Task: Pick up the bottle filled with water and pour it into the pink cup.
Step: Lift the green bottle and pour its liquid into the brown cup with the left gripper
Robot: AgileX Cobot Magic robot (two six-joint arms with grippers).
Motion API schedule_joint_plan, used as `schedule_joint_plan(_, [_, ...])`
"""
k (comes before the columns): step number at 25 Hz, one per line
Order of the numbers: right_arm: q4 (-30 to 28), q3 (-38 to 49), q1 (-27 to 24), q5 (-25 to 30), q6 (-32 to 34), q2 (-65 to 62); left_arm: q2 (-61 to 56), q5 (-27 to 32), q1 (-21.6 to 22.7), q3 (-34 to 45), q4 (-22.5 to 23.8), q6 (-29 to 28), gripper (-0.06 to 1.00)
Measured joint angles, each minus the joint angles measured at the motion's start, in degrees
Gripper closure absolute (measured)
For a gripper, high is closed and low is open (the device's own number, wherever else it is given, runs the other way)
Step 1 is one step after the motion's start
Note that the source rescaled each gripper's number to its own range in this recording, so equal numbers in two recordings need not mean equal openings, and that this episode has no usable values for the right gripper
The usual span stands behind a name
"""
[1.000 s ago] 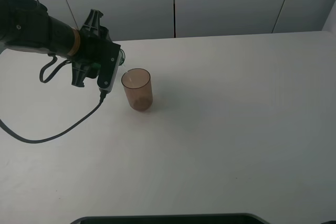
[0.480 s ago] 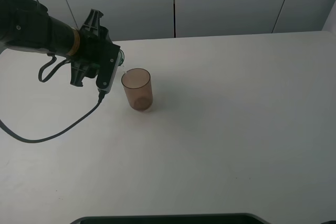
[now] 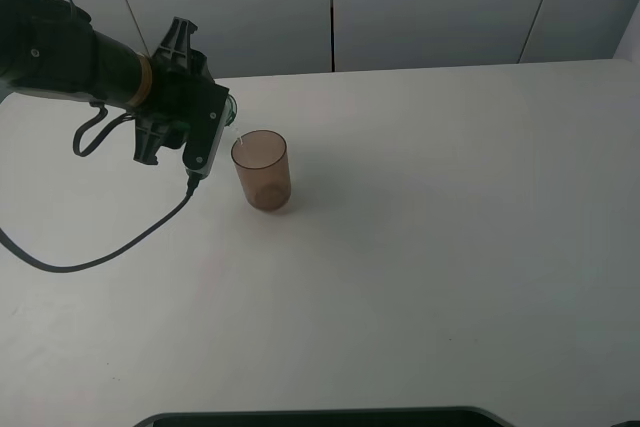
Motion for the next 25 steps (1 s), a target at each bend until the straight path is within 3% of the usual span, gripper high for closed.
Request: schedule_joint_plan(25, [0.00, 0.00, 0.00, 0.00, 0.00, 0.00, 0.00, 0.12, 0.00, 0.00, 2.20, 0.23, 0.94])
